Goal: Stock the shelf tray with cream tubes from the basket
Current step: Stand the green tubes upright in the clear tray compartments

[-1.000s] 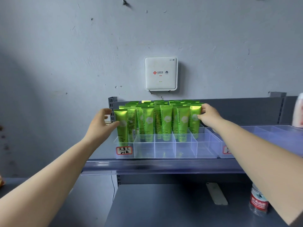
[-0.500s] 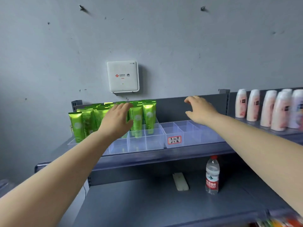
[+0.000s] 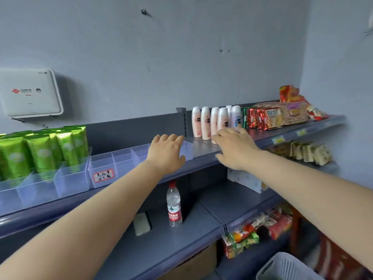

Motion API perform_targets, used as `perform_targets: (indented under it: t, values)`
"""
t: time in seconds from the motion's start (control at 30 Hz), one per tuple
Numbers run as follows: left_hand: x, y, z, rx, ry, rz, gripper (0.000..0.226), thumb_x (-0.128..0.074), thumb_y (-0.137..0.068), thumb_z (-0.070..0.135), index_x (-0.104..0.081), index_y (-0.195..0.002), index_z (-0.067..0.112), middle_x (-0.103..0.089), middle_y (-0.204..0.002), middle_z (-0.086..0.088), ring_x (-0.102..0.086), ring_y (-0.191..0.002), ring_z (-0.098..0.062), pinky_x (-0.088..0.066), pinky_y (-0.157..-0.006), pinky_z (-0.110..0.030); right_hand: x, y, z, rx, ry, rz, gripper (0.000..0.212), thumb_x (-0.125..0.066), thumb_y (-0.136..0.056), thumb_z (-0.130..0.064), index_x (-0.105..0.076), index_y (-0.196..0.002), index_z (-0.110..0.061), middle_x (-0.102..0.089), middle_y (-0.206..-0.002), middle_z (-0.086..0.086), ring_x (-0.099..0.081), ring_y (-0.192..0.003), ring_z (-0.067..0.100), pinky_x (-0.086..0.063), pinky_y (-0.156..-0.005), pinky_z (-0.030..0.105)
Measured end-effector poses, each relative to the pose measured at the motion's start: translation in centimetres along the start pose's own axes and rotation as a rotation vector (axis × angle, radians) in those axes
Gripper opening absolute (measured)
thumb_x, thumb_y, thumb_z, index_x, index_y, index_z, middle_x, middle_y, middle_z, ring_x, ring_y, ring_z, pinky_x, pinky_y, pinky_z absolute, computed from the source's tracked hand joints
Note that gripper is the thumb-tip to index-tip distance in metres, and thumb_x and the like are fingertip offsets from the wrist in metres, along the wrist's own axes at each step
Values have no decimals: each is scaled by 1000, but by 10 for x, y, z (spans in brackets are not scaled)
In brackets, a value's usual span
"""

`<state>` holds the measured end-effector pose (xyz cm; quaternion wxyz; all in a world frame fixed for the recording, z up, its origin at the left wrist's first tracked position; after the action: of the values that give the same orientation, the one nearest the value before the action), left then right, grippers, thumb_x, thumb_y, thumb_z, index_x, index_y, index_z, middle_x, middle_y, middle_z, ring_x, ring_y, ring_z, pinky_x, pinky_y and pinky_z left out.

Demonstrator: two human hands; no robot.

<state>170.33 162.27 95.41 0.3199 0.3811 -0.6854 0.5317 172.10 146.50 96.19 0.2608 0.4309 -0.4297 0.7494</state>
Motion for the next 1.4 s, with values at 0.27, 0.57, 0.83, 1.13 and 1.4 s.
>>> perform_targets:
  t: [0.27,0.57,0.83,1.13,1.4]
  values:
    - [-36,-41,158,-274,105,-52,61,-47,-90,42,-29,-142,17,-42,-140,-4,-36,-130,-28,-21,-112,-41,-53,87,103,-219,117,-164,53,-43,-94,-37,-29,-142,-17,-37,-141,5,-30,-131,25,-25,-104,42]
    - [-82,-64,302,-580,187,-79,61,-44,-91,40,-26,-144,16,-38,-143,-5,-34,-131,-29,-16,-114,-47,-104,158,183,-476,135,-249,57,-47,-92,-36,-29,-142,-17,-35,-144,5,-27,-134,25,-19,-108,45]
    - [-156,-92,382,-801,248,-108,61,-45,-90,41,-28,-143,16,-40,-141,-6,-36,-130,-29,-18,-110,-45,-176,185,235,-660,149,-420,59,-45,-92,-37,-27,-144,-16,-34,-145,7,-27,-134,27,-21,-108,46]
    - [-262,-100,438,-973,363,-255,62,-49,-88,39,-28,-143,19,-41,-142,-3,-38,-129,-25,-28,-107,-41,-285,218,249,-855,62,-588,62,-45,-93,-42,-23,-146,-18,-30,-150,4,-23,-139,25,-16,-114,47]
    - [-378,-45,472,-1087,352,-490,55,-51,-89,33,-33,-139,16,-45,-136,-4,-43,-124,-26,-32,-101,-40,-382,275,218,-871,-64,-779,61,-49,-90,-40,-28,-143,-18,-34,-146,2,-28,-136,24,-23,-108,43]
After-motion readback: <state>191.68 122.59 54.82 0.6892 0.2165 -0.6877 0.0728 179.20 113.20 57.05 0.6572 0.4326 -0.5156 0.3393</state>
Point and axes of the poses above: each hand's wrist, its own y-axis away from the middle knuckle, its own x-axis out of the back of the hand, z = x × y, the point moved 6 cm from there along -y, towards the middle knuckle
